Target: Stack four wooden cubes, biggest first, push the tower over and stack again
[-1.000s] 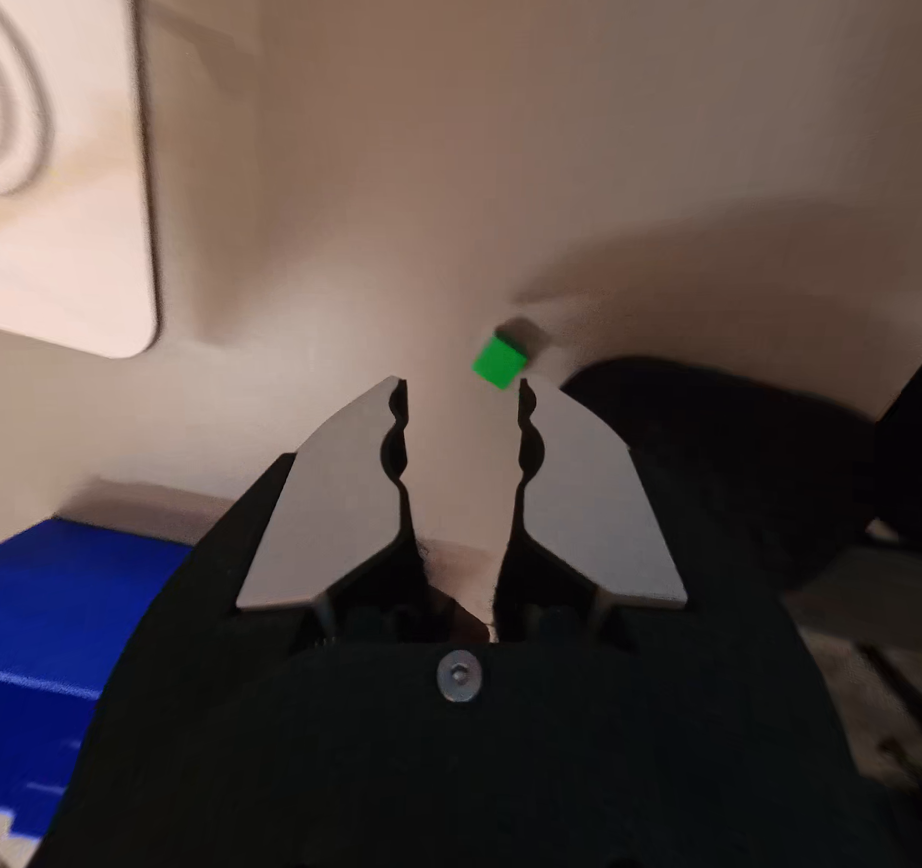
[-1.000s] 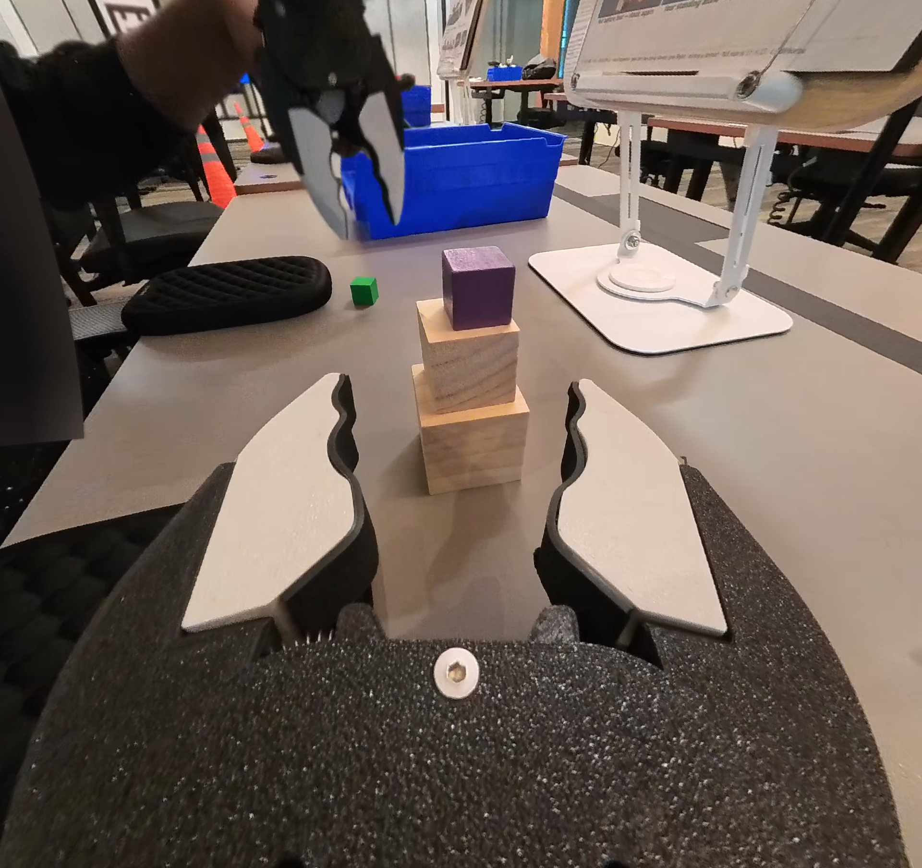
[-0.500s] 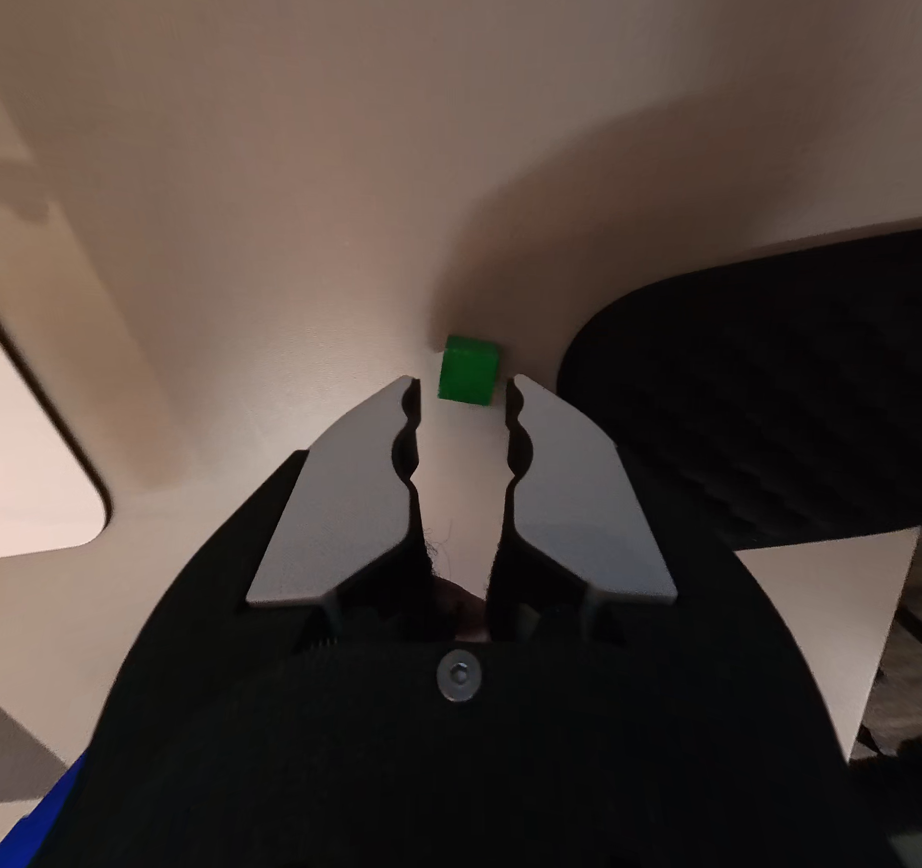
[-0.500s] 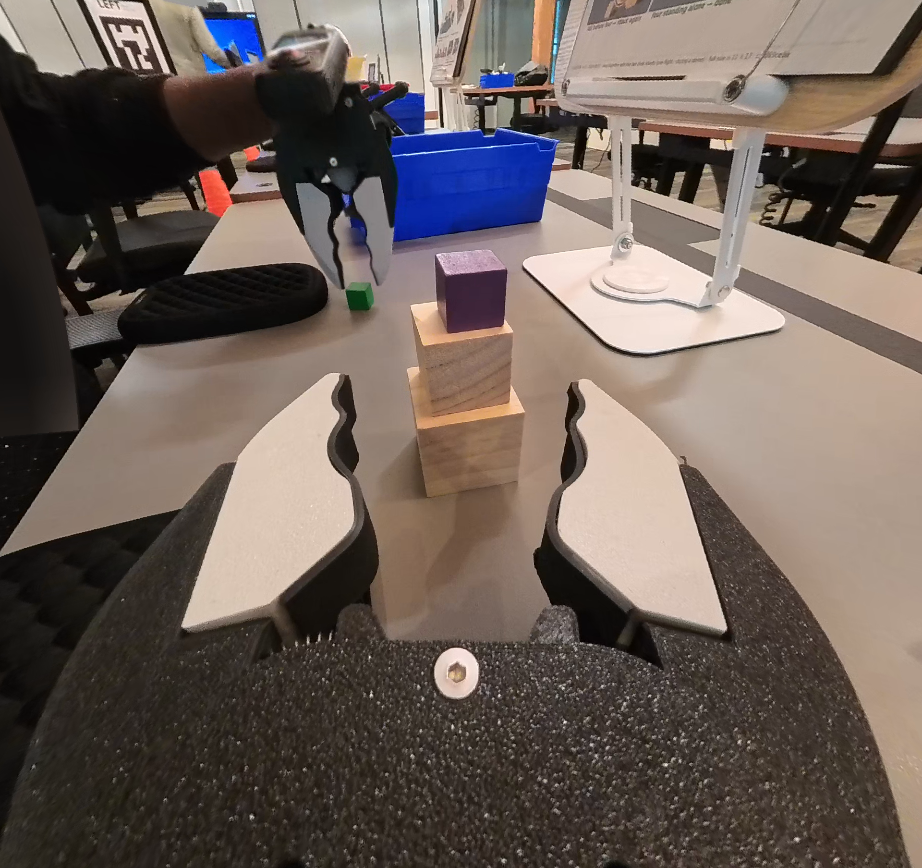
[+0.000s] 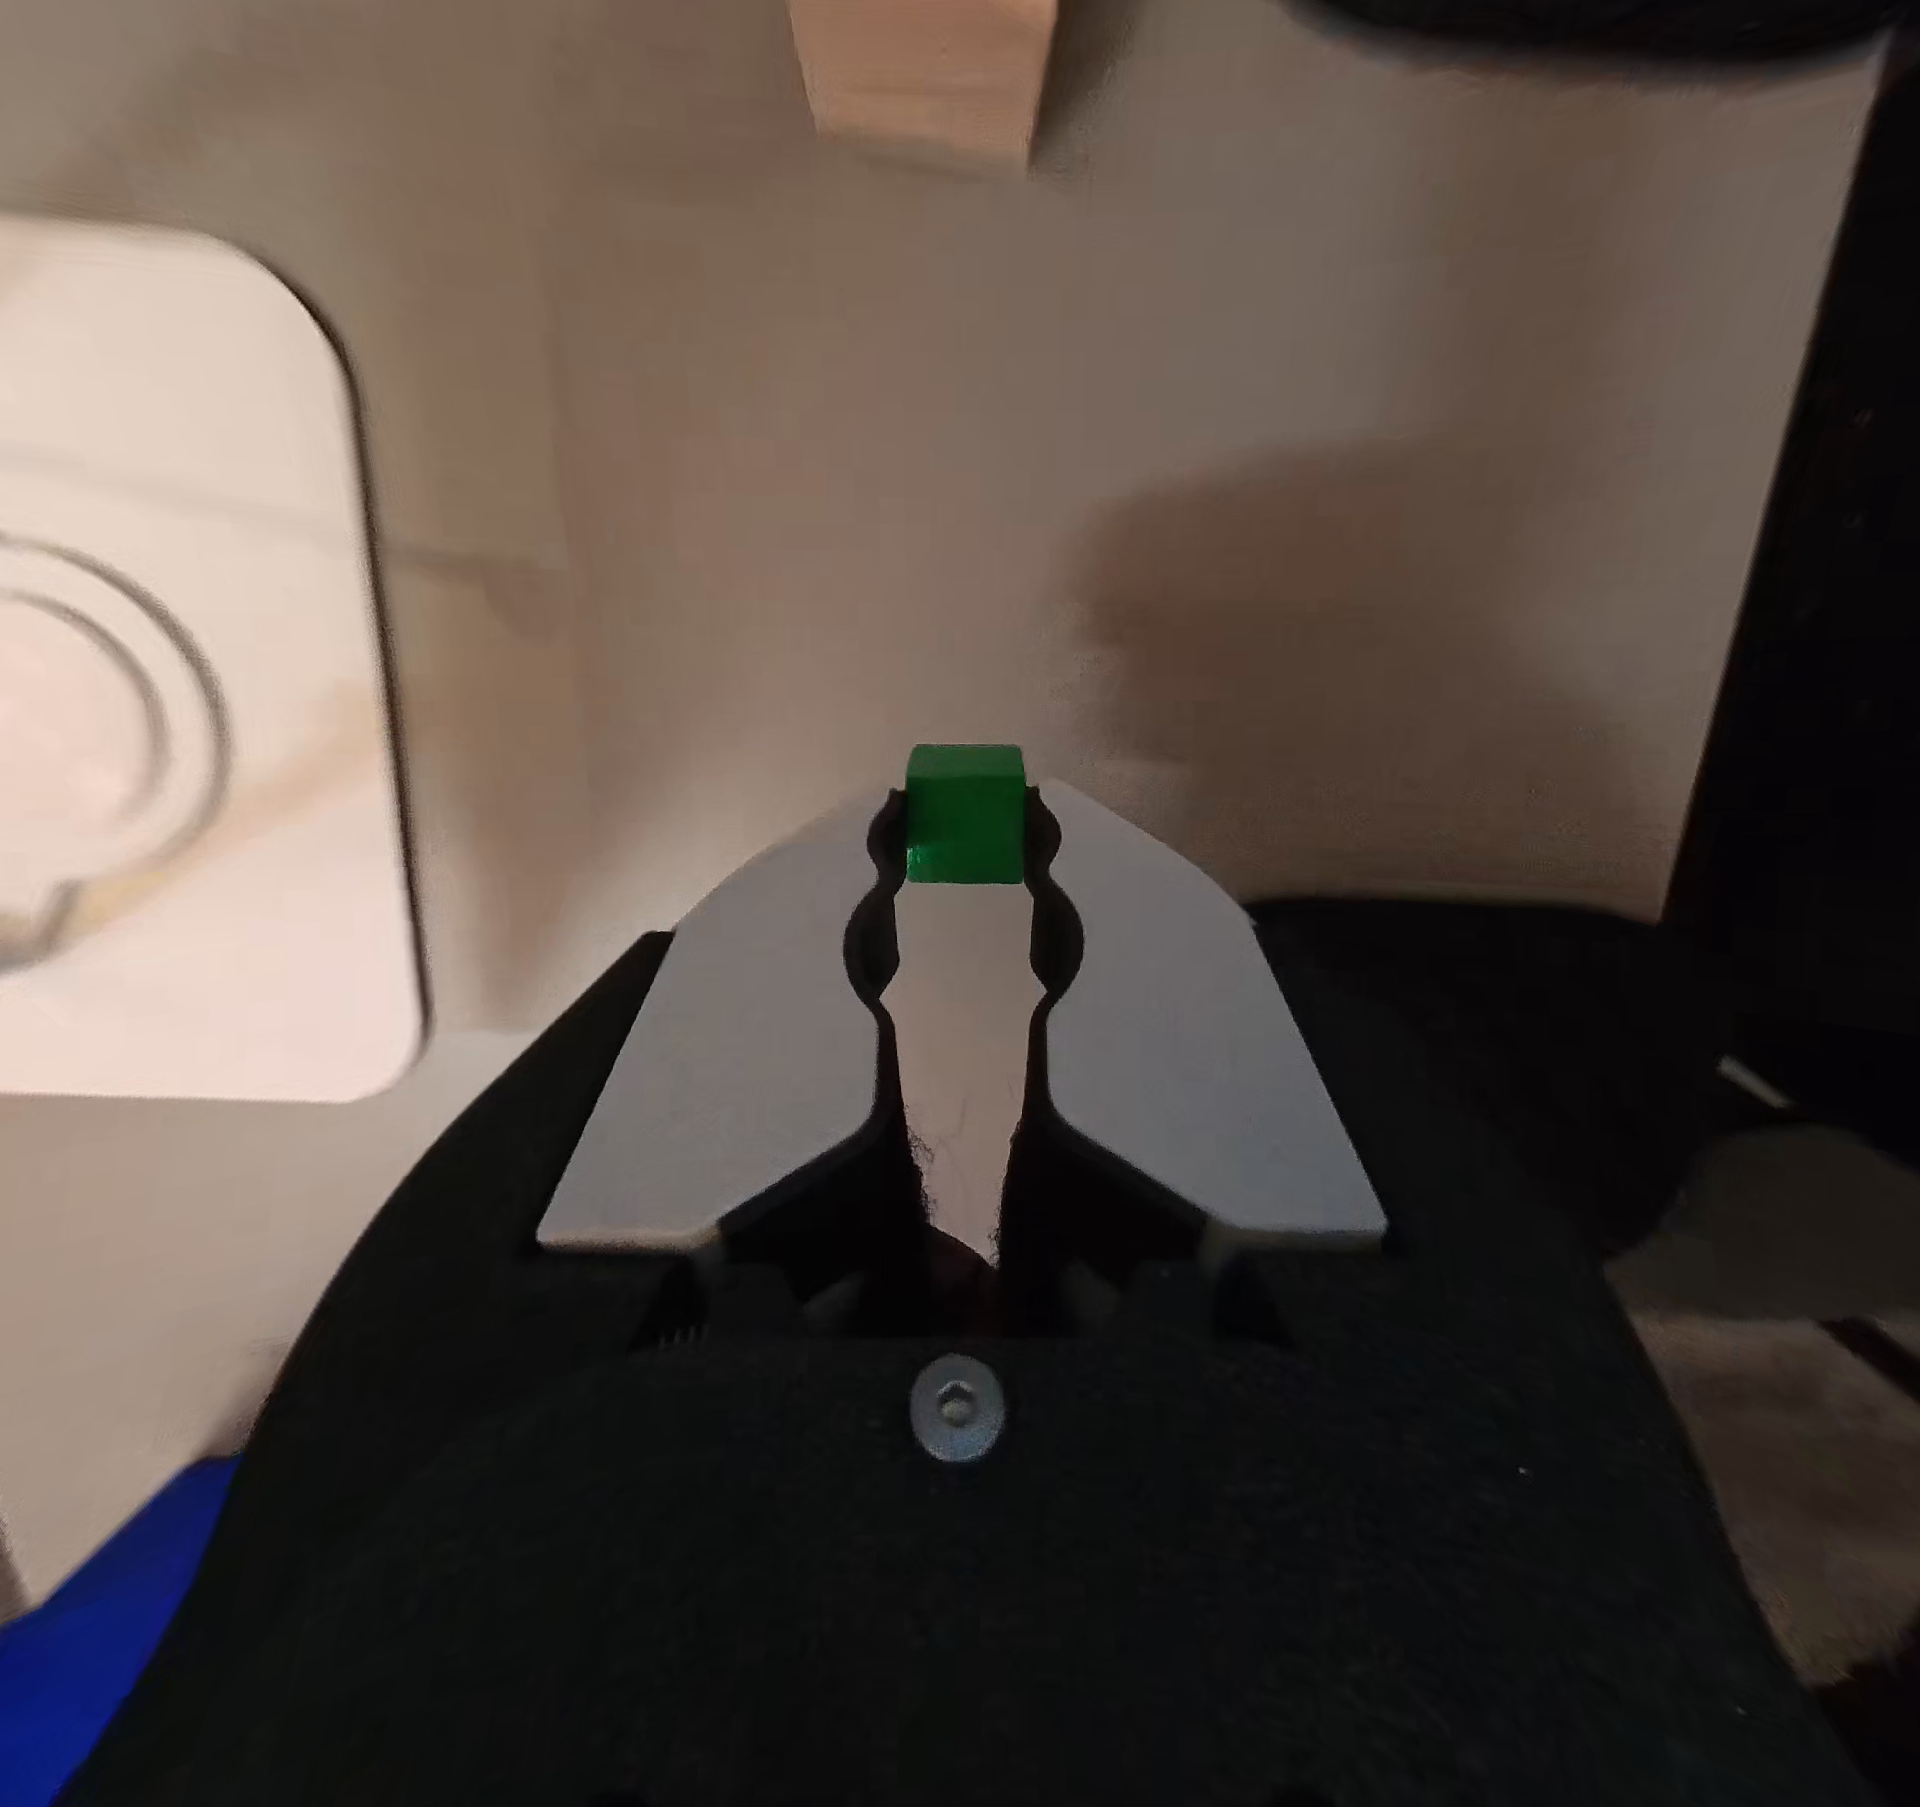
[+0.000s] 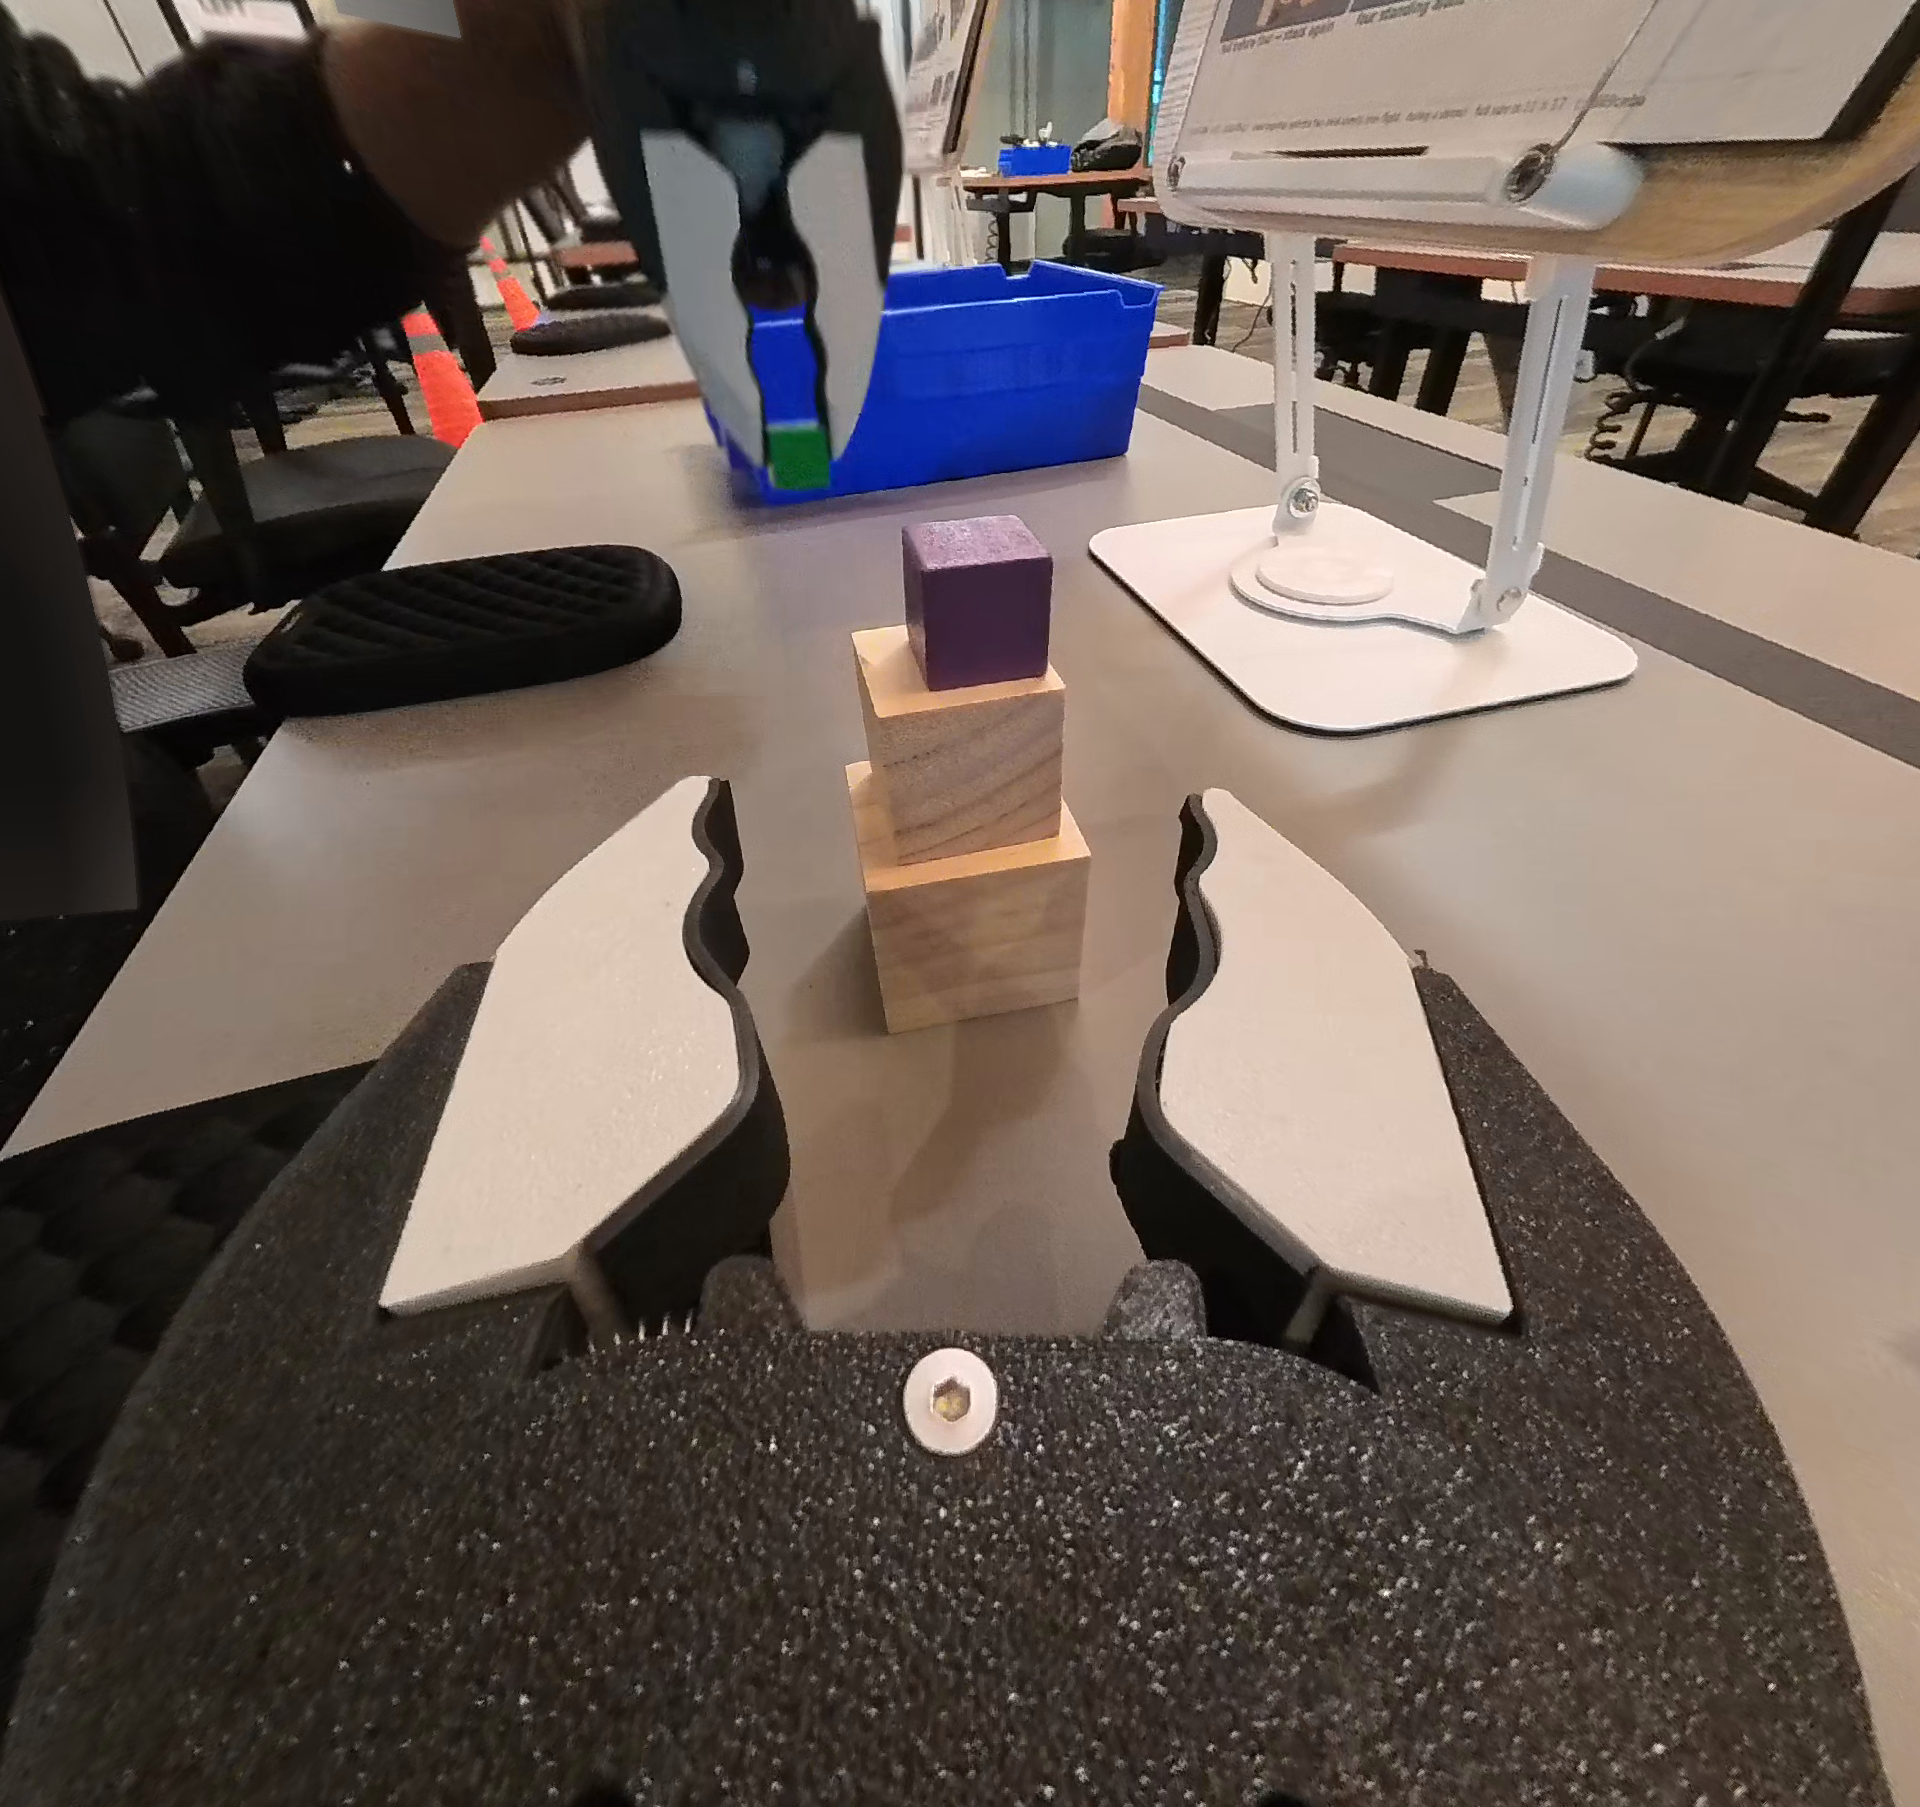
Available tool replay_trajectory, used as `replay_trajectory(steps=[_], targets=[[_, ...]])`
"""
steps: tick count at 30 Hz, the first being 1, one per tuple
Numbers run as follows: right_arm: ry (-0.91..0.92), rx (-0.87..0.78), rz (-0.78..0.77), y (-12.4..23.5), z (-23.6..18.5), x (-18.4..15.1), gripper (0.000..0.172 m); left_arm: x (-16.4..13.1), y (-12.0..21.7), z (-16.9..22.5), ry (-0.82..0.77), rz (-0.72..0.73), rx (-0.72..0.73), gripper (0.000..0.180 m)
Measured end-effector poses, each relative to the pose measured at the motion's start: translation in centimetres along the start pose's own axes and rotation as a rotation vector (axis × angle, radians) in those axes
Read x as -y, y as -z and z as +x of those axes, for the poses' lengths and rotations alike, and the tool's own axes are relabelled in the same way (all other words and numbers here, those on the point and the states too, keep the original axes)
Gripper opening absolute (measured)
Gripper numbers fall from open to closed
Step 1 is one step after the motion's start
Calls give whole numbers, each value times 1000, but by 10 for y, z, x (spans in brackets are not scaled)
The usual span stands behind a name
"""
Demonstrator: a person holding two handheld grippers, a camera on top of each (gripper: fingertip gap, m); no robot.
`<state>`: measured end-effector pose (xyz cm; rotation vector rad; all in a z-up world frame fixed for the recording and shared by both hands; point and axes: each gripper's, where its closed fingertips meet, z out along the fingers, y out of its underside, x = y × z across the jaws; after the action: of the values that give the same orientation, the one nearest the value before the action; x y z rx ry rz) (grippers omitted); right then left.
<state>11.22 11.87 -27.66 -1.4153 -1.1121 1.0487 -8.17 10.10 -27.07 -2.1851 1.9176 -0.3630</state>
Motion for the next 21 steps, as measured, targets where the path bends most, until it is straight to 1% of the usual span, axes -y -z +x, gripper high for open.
replay_trajectory(steps=[2, 5, 8, 10, 12, 14, 18, 21], targets=[[2, 0, 0, 0, 0, 0, 80, 35, 12, 1, -12, 23, 4, 21], [-1, 3, 5, 0, 0, 1, 80, 85, 20, 4, -48, 48, -7, 21], [-1, 3, 10, 1, 0, 1, 80, 123, 21, 1, -77, 39, 20, 21], [1, 4, 9, 1, 0, 1, 80, 141, 19, 1, -86, 22, 27, 21], [1, 6, 7, 1, -1, 1, 80, 156, 18, 0, -101, 10, 40, 21], [2, 8, 7, 1, -1, 1, 80, 164, 14, -3, -106, -21, 55, 21], [8, 8, 4, 0, -2, 0, 80, 171, 3, -10, -109, -80, 80, 21], [10, 8, 2, 0, -2, 0, 80, 173, -6, -12, -106, -88, 92, 21]])
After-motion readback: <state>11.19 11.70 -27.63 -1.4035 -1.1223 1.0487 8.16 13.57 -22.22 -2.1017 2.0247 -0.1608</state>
